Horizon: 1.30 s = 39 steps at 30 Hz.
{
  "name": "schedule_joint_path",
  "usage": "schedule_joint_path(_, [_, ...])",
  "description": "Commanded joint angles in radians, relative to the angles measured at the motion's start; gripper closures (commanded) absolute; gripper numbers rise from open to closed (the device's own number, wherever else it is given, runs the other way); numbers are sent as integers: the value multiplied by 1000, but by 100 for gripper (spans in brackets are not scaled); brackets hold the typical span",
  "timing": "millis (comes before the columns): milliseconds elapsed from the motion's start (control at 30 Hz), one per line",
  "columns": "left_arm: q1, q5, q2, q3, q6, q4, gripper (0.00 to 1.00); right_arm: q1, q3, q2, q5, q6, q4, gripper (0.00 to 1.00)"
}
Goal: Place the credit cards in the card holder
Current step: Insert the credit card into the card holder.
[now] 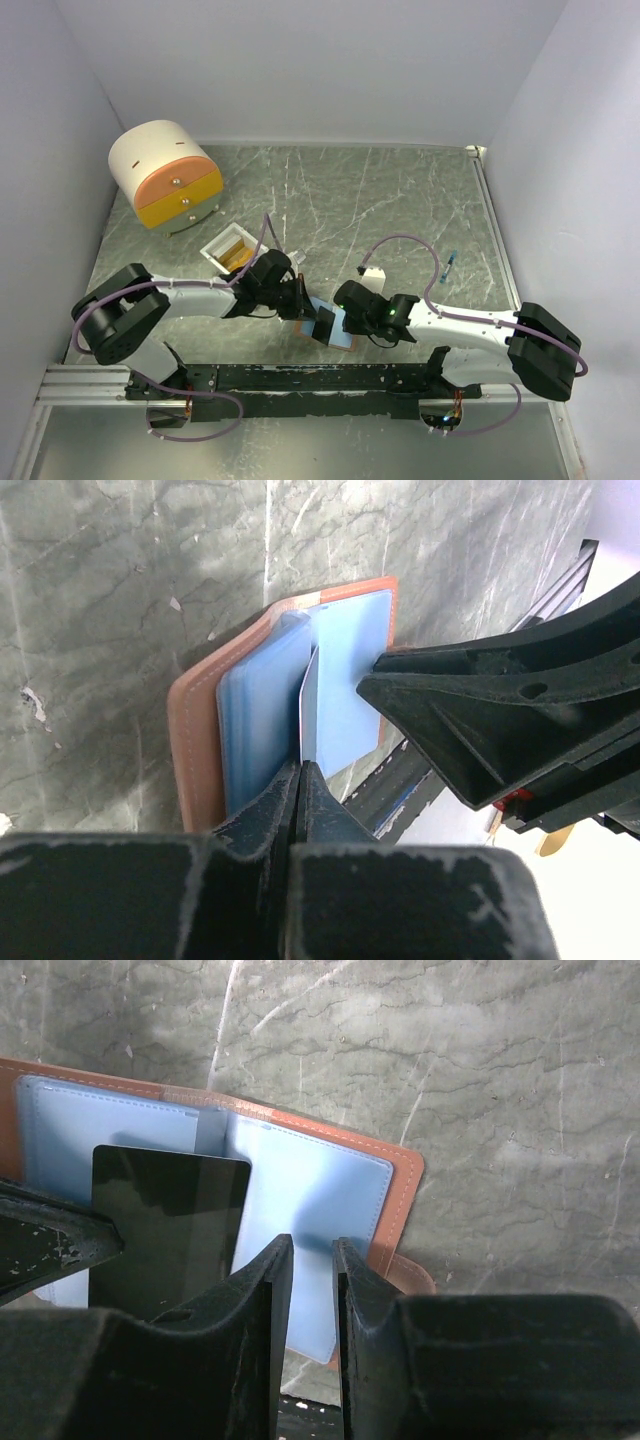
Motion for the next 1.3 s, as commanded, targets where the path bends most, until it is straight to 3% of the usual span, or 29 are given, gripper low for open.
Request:
schedule_joint_path(0, [-6, -5, 27, 23, 2, 32, 93, 4, -3, -8, 24, 12, -7, 77])
schedule_joint_path(1067, [-39, -146, 71, 49, 42, -27, 93, 4, -16, -57, 34, 42, -51, 77])
schedule_joint_path(1267, [-41, -157, 70, 51, 40, -30, 93, 4, 11, -75, 55, 96, -143, 76])
